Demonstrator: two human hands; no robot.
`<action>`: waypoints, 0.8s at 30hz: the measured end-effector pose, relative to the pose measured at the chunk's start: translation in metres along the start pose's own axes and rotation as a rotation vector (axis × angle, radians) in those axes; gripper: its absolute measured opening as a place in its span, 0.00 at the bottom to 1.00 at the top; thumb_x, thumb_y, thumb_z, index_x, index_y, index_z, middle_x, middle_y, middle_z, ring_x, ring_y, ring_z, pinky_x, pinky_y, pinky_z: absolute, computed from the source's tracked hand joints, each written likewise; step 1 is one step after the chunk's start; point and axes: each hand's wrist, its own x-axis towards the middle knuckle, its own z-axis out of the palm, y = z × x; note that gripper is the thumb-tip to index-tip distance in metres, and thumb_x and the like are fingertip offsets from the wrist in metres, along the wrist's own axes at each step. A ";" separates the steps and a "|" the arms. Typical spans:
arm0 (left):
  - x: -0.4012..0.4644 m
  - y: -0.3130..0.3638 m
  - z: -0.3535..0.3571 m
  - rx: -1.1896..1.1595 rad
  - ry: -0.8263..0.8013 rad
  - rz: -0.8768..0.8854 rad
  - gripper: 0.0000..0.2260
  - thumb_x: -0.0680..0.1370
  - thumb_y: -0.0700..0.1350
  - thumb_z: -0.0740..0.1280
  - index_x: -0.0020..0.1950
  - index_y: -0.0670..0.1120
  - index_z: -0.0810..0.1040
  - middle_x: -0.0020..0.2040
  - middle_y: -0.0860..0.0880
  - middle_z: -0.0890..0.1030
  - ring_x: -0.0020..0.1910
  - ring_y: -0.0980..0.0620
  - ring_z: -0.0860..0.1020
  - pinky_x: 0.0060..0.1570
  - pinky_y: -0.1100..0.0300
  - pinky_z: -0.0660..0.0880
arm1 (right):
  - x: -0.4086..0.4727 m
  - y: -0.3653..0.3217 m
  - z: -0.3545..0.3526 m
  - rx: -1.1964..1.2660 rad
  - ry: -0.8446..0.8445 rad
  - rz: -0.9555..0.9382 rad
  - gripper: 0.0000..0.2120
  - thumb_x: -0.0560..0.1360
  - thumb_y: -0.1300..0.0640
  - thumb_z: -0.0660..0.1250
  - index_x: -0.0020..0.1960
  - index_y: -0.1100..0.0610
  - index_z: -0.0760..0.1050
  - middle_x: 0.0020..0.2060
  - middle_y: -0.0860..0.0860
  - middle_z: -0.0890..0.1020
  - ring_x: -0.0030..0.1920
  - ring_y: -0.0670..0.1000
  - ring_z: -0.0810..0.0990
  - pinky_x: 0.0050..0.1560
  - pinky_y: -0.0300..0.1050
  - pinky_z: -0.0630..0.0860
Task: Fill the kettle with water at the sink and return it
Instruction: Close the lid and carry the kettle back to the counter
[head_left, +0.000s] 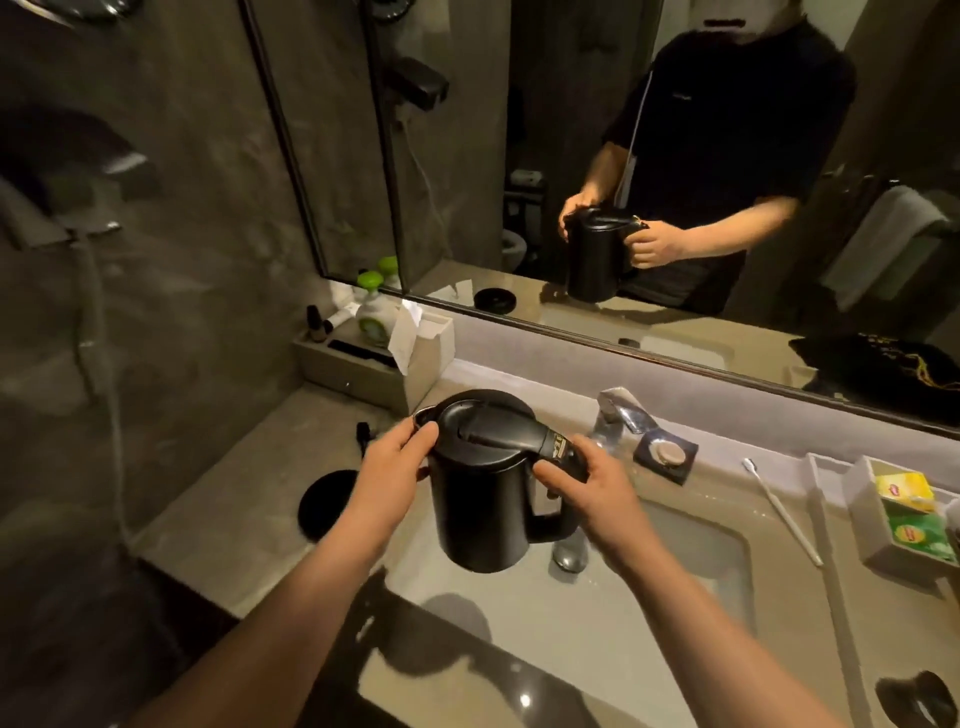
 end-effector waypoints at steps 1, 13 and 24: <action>0.001 -0.001 -0.013 0.001 0.032 -0.016 0.11 0.80 0.50 0.61 0.57 0.58 0.82 0.53 0.57 0.84 0.57 0.55 0.79 0.54 0.56 0.74 | 0.009 0.000 0.012 -0.041 -0.044 -0.016 0.05 0.73 0.56 0.74 0.47 0.51 0.79 0.35 0.43 0.81 0.36 0.44 0.78 0.40 0.39 0.75; 0.028 -0.029 -0.141 -0.104 0.292 -0.116 0.10 0.81 0.44 0.61 0.56 0.57 0.78 0.51 0.60 0.82 0.50 0.63 0.79 0.45 0.67 0.72 | 0.096 0.018 0.146 -0.258 -0.388 -0.003 0.09 0.74 0.55 0.73 0.52 0.51 0.76 0.39 0.44 0.78 0.38 0.38 0.76 0.39 0.31 0.71; 0.060 -0.059 -0.180 -0.088 0.313 -0.176 0.09 0.81 0.44 0.61 0.54 0.57 0.78 0.53 0.57 0.82 0.55 0.58 0.78 0.50 0.61 0.74 | 0.123 0.044 0.193 -0.276 -0.411 0.051 0.13 0.74 0.54 0.72 0.56 0.56 0.77 0.44 0.52 0.80 0.44 0.49 0.77 0.47 0.45 0.75</action>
